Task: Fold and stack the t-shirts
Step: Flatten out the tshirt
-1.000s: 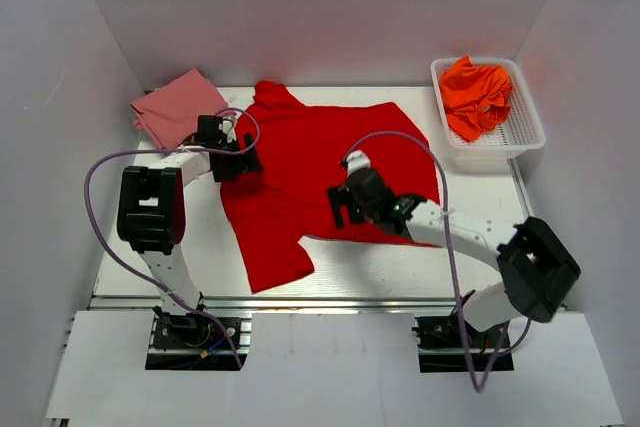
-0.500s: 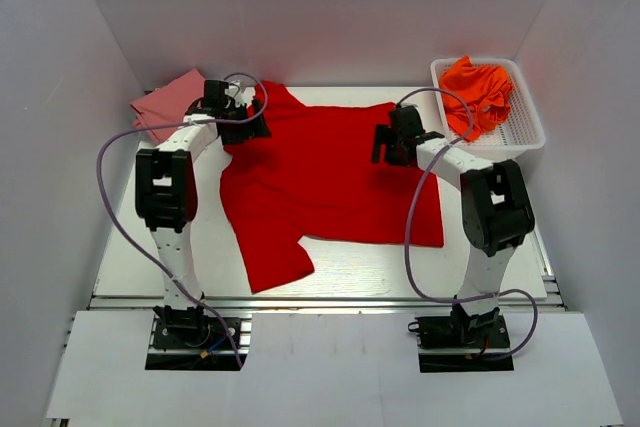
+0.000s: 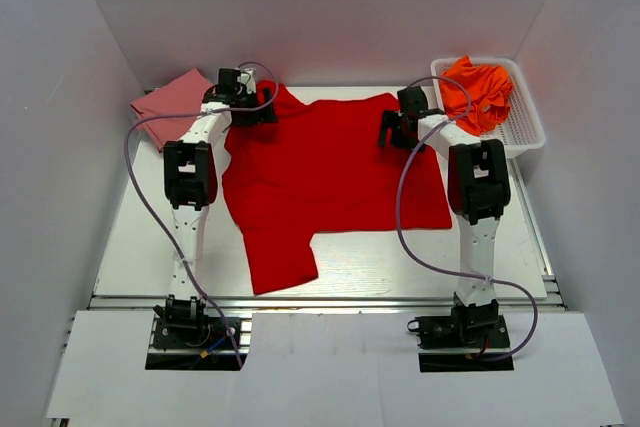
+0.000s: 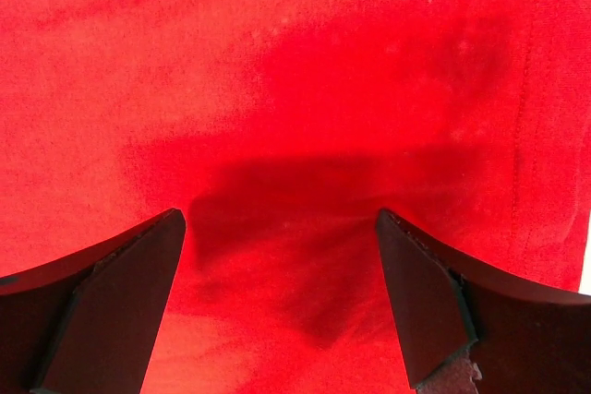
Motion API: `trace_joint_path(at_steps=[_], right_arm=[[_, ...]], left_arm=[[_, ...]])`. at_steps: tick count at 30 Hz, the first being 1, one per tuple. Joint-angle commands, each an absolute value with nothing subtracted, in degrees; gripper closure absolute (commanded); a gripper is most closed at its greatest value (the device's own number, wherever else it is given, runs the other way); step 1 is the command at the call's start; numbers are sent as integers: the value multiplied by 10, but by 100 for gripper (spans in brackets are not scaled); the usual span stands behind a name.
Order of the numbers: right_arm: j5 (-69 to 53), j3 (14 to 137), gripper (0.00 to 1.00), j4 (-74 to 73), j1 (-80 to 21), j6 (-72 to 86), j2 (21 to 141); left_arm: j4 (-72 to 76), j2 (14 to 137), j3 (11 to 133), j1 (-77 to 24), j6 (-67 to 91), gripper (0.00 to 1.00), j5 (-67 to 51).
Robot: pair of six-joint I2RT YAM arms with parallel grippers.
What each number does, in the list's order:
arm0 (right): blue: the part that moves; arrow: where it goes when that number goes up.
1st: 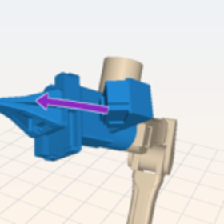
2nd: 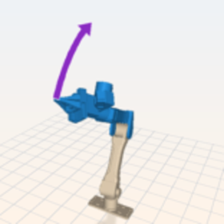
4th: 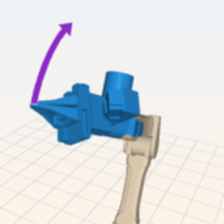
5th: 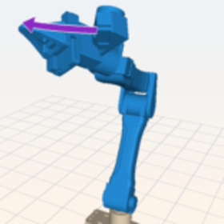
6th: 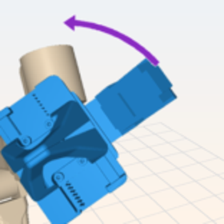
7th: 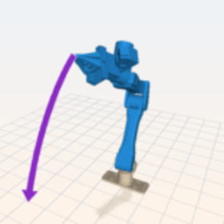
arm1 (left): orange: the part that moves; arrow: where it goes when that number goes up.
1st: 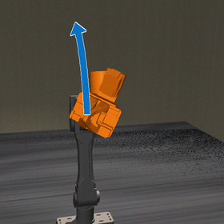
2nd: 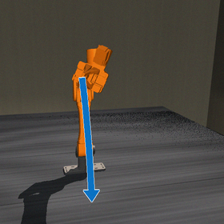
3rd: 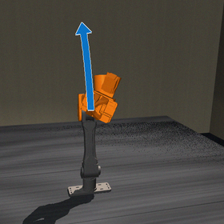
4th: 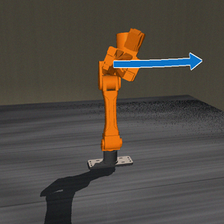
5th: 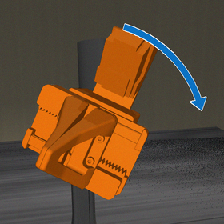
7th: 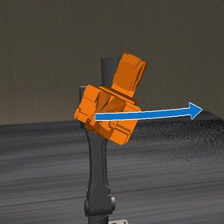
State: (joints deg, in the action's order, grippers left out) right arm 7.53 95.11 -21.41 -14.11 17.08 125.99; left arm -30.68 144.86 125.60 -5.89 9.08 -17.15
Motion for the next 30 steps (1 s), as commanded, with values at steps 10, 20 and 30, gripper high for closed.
trace_joint_path(at_steps=[10, 20, 30], right_arm=[[-47, 1004, 10, -219, -127, 113, 1275], [-48, 875, 10, -134, -134, 83, 1080], [52, 640, 10, -71, -131, 225, 865]], left_arm=[[-195, 1575, 1376, -62, 111, 0, -238], [-126, 1462, 1355, -62, 112, 0, -306], [-249, 1045, 901, -90, 105, 0, -189]])
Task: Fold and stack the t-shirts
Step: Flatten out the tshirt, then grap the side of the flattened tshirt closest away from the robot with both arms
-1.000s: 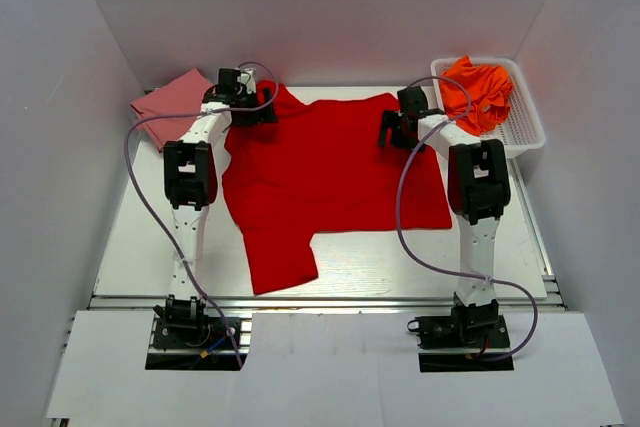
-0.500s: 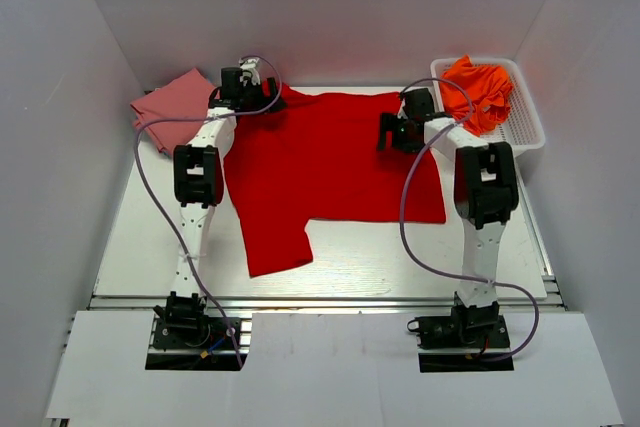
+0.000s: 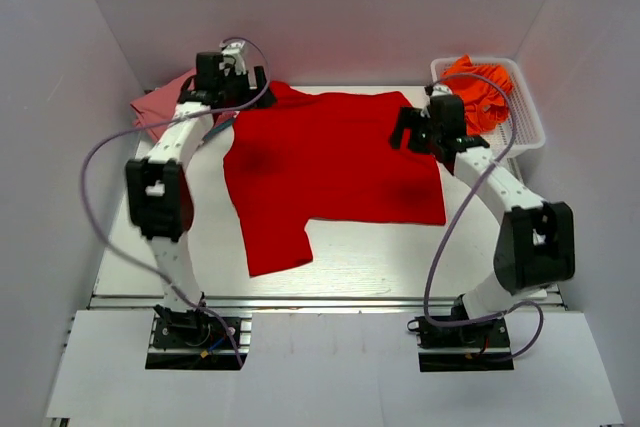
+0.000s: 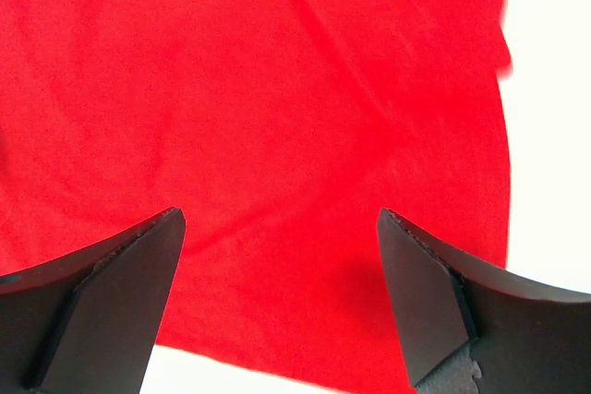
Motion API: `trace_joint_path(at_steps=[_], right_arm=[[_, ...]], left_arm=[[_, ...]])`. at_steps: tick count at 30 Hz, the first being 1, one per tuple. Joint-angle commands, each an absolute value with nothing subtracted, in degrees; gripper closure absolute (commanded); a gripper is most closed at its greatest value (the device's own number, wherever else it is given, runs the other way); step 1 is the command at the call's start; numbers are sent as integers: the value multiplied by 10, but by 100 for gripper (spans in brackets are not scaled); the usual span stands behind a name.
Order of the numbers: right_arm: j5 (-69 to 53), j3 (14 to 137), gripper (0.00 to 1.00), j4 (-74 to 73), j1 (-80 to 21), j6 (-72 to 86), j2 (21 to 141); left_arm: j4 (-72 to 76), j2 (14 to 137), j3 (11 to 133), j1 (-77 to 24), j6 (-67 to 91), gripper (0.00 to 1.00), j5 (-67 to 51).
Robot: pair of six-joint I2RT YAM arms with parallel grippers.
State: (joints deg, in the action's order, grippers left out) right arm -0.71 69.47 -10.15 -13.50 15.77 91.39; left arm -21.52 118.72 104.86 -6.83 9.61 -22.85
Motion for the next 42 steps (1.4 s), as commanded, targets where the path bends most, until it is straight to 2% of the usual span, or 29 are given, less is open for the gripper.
trace_joint_path(at_steps=[1, 2, 5, 9, 13, 19, 25, 26, 32, 33, 34, 36, 37, 39, 42], right_arm=[[81, 589, 10, -63, -131, 254, 852], [90, 574, 10, -59, -132, 276, 813], [106, 519, 10, -60, -130, 320, 775], [122, 476, 10, -73, -132, 337, 738], [143, 454, 10, -90, -131, 345, 718], [184, 428, 10, -108, -133, 352, 708], [184, 420, 10, -109, -128, 347, 705], [182, 419, 10, -111, -129, 345, 706], [185, 416, 10, -127, -129, 340, 715], [187, 416, 10, -131, -128, 341, 715], [195, 412, 10, -145, -127, 343, 715], [198, 408, 10, -145, -127, 346, 713], [204, 400, 10, -147, -127, 349, 711], [202, 398, 10, -151, -124, 349, 715], [201, 400, 10, -172, -119, 352, 724]], left_arm=[[-222, 1005, 842, -95, 120, 0, -184], [-213, 928, 734, -105, 142, 0, -165], [-206, 835, 568, -128, 206, 0, -170], [-340, 732, 473, -157, 254, 0, -116], [-431, 624, 383, -183, 303, 2, -157], [-500, 609, 341, -210, 355, 8, -137], [-447, 662, 330, -233, 372, 25, -114], [-424, 669, 323, -233, 372, 32, -114], [-364, 707, 303, -243, 372, 51, -114], [-359, 714, 303, -243, 366, 61, -114], [-359, 726, 308, -243, 366, 63, -114], [-359, 726, 315, -243, 366, 74, -97], [-359, 726, 315, -243, 366, 86, -91], [-364, 726, 330, -243, 360, 97, -71], [-374, 721, 346, -243, 355, 100, -59]])
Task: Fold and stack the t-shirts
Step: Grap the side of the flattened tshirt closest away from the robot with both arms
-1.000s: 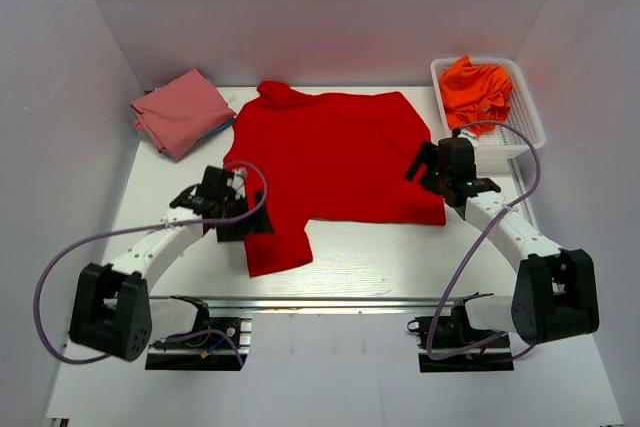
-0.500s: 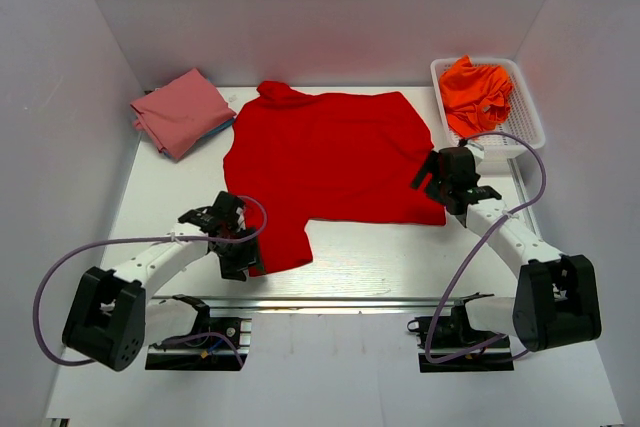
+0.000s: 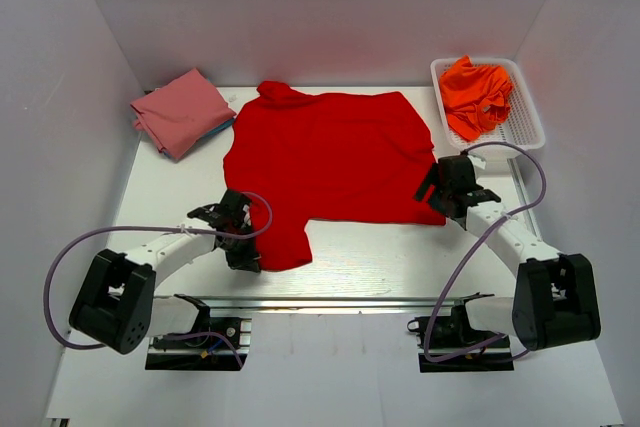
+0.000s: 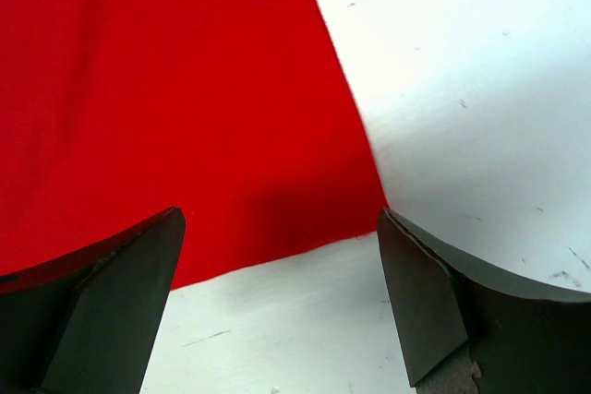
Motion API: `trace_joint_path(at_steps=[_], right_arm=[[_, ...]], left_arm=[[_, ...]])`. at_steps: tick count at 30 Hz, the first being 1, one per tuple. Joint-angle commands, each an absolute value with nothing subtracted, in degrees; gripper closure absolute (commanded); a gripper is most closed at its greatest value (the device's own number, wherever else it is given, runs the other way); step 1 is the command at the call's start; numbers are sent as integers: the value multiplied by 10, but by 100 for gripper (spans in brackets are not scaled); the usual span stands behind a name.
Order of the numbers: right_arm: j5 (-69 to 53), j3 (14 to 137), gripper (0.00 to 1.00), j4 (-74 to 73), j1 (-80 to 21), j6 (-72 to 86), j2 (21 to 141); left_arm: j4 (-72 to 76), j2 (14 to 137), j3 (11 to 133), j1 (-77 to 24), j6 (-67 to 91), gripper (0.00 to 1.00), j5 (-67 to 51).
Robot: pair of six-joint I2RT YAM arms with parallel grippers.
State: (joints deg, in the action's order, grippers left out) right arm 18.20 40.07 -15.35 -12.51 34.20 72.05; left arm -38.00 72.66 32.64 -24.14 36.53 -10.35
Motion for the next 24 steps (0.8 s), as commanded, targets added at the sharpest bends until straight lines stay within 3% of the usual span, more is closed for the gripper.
trace_joint_path(at_steps=[1, 7, 14, 17, 18, 21, 23, 24], right_arm=[[203, 399, 10, -177, -113, 357, 736], [162, 398, 10, -200, -99, 367, 778], [156, 402, 19, -187, -98, 374, 823], [148, 406, 33, -168, -98, 376, 841], [145, 405, 53, -170, -96, 376, 843], [145, 398, 67, -171, -95, 375, 847], [149, 385, 83, -171, -97, 374, 846], [148, 381, 97, -171, -96, 373, 842]], left_arm=[[-374, 713, 346, -243, 349, 100, -59], [-338, 652, 346, -243, 329, 100, -98], [-318, 606, 346, -243, 306, 100, -142], [-313, 606, 346, -243, 306, 100, -148], [-332, 606, 346, -243, 306, 100, -148], [-376, 599, 358, -243, 311, 100, -141], [-416, 575, 363, -243, 316, 100, -135], [-425, 567, 368, -243, 316, 100, -135]])
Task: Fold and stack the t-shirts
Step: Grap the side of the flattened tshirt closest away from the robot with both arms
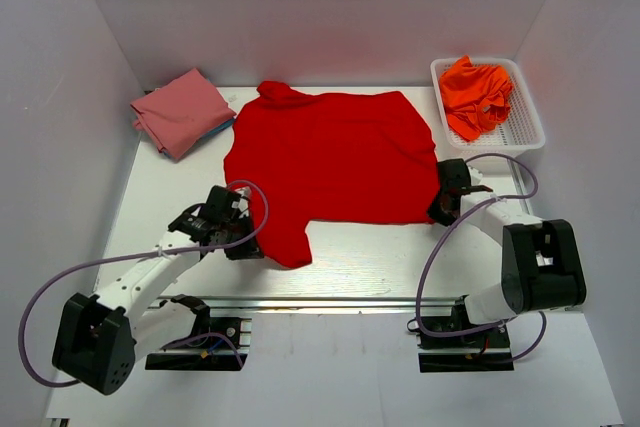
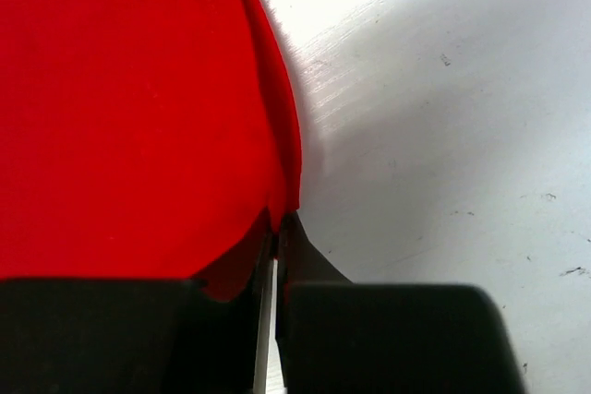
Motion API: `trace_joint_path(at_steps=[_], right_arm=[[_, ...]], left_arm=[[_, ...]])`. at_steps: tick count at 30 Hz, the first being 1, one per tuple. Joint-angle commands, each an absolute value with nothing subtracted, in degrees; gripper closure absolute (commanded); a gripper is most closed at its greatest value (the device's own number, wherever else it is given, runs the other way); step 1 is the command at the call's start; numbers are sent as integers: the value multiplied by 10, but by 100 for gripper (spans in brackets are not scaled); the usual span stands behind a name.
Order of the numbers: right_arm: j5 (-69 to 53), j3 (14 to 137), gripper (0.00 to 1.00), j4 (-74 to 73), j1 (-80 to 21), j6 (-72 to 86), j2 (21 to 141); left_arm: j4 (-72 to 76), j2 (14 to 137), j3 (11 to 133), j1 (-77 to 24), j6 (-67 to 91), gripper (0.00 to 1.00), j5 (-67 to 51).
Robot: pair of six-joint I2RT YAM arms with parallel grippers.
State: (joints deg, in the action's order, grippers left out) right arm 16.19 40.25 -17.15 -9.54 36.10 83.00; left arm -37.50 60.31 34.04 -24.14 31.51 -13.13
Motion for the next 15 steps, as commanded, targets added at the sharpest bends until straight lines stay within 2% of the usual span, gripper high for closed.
trace_joint_path(at_steps=[1, 15], right_arm=[[146, 379, 100, -175, -97, 374, 842], [94, 345, 100, -343, -101, 330, 700]], left_arm=[[-444, 560, 368, -243, 316, 100, -135], [-571, 480, 404, -243, 333, 100, -243]])
